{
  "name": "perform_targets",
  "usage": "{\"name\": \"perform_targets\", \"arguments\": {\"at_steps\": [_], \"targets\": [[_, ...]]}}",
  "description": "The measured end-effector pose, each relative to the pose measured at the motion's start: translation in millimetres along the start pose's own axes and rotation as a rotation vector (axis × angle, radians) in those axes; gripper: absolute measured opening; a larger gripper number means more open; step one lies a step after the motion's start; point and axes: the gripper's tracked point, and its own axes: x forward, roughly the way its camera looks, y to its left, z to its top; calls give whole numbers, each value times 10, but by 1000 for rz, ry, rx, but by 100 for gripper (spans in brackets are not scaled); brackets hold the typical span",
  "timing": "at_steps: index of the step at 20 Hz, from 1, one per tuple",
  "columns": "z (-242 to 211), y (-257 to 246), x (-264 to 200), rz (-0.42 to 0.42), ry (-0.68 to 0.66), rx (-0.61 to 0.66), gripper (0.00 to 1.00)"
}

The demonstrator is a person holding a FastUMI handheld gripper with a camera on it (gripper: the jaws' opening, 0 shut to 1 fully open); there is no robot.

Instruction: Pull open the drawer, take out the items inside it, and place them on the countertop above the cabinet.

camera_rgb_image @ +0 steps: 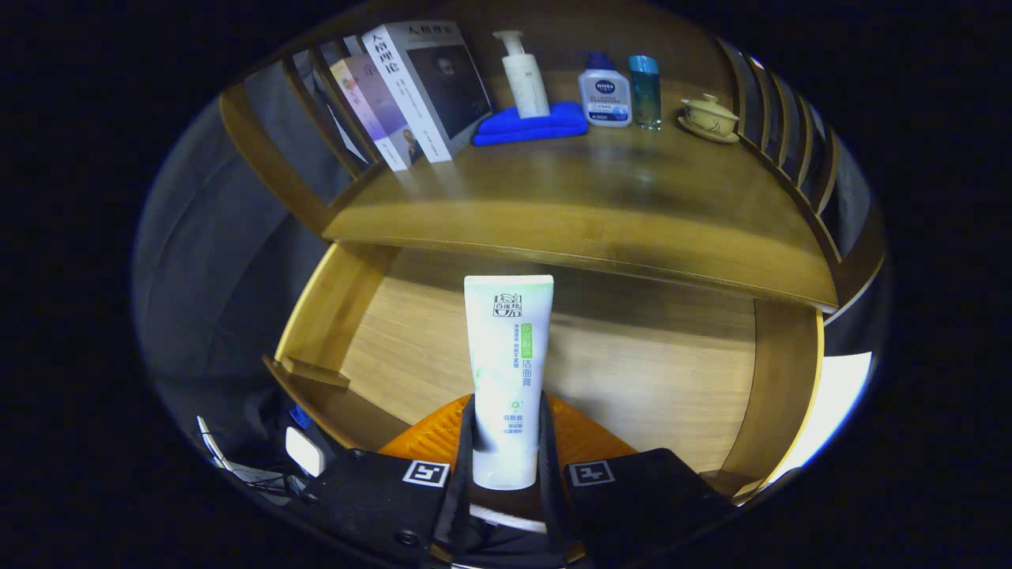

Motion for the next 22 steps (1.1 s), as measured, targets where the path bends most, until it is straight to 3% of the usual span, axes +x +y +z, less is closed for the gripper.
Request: {"name": "perform_targets", "arguments": {"at_steps": [4,10,16,22], "targets": [[140,121,-236,42,-67,19,41],[621,106,-470,28,-161,57,41],[1137,-34,-450,-20,-211,95,41],[1541,-268,-113,-82,-195,193,40]]}}
